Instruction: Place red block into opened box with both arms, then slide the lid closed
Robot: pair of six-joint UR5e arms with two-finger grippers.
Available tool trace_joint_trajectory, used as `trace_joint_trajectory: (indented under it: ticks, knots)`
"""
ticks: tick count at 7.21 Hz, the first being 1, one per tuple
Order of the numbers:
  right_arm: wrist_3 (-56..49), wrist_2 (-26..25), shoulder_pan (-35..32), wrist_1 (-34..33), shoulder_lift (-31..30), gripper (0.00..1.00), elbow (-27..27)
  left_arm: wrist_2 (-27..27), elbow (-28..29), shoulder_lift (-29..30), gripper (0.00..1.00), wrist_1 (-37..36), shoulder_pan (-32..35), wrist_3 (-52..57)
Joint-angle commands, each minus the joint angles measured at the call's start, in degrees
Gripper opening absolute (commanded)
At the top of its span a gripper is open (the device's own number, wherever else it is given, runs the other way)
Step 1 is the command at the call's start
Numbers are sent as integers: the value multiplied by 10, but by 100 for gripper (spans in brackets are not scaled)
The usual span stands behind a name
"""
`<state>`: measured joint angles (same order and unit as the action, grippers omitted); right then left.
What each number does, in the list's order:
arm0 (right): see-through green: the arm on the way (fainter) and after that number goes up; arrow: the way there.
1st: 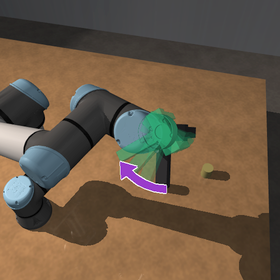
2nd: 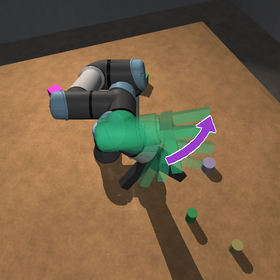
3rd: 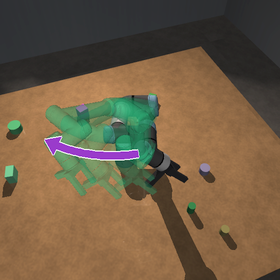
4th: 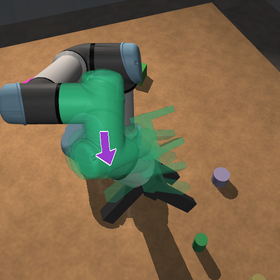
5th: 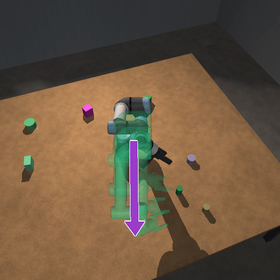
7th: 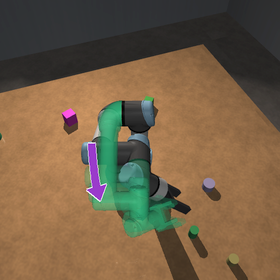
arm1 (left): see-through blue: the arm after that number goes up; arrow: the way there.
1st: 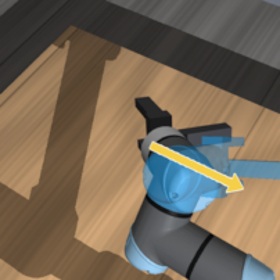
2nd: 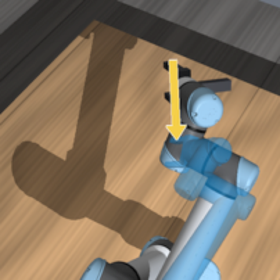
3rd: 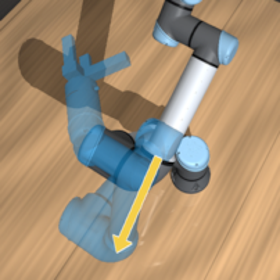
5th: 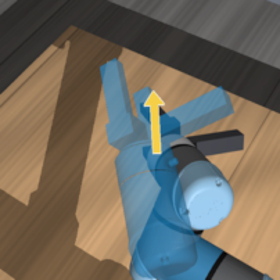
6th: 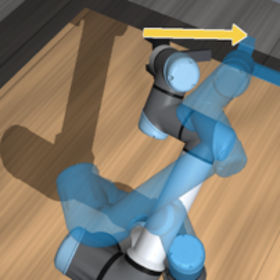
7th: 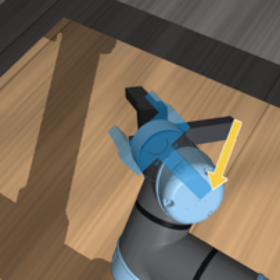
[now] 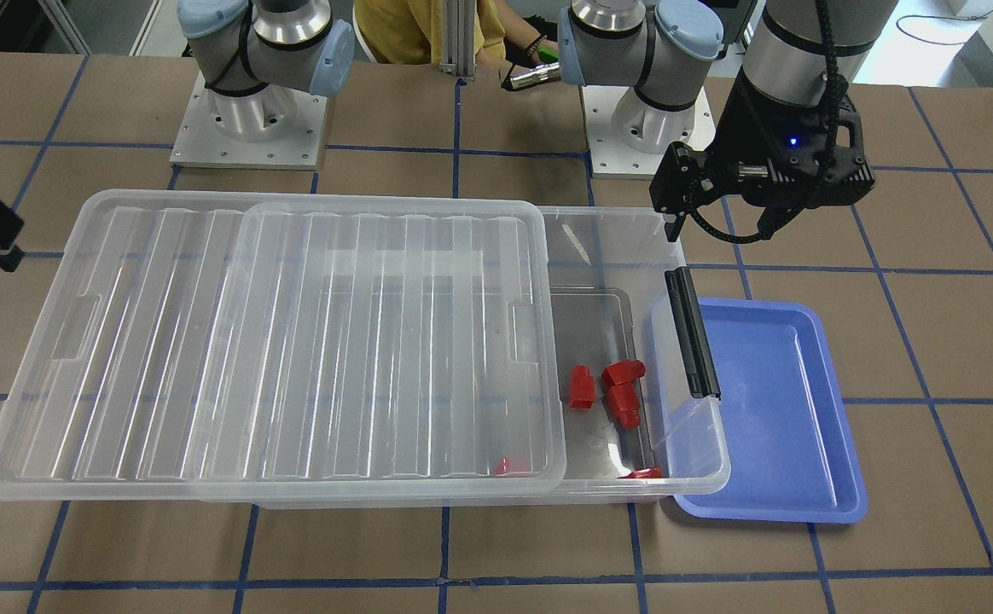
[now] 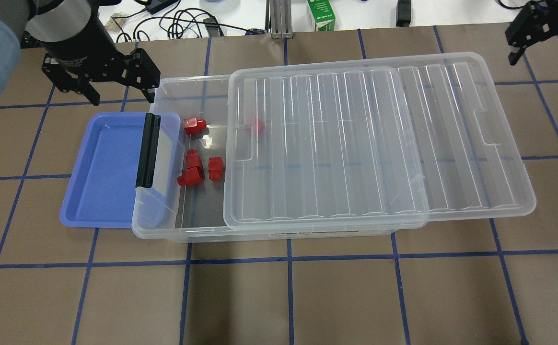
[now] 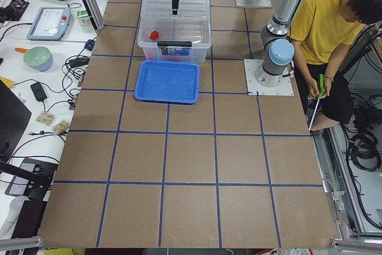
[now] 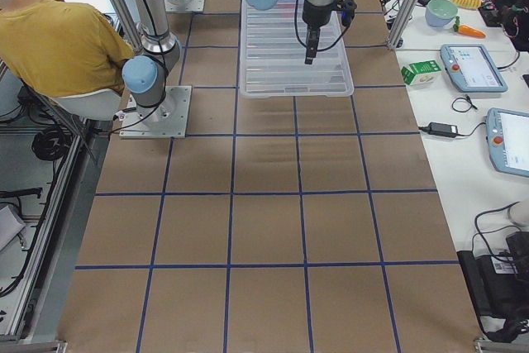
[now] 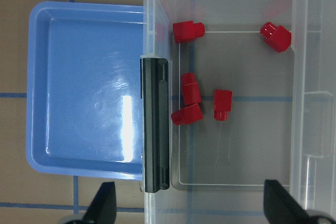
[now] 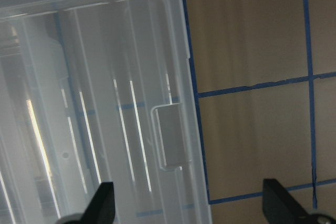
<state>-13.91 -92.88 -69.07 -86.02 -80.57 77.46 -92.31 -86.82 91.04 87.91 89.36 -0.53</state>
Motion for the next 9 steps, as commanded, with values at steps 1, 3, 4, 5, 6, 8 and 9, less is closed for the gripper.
trace_joint_trajectory:
  ticks: [1,3,4,5,6,8,9]
  knots:
    - [-79,3,60,-12,45,96,8,0,1,-2,100,0,-2,2]
    - [-112,1,67,-85,64,100,63,1,1,-2,100,0,-1,-2]
    - [-113,2,69,-122,67,100,96,1,-2,-1,100,1,0,-4]
    - [-111,4,71,-138,60,100,121,1,-1,-2,100,0,-1,-4]
    - [-112,2,71,-139,61,100,130,1,0,-2,100,0,-1,-4]
    - [-107,0,68,-138,59,100,139,1,0,-2,100,-2,-2,-4]
    - [-104,2,67,-139,57,100,146,1,-1,-2,100,-2,-1,-4]
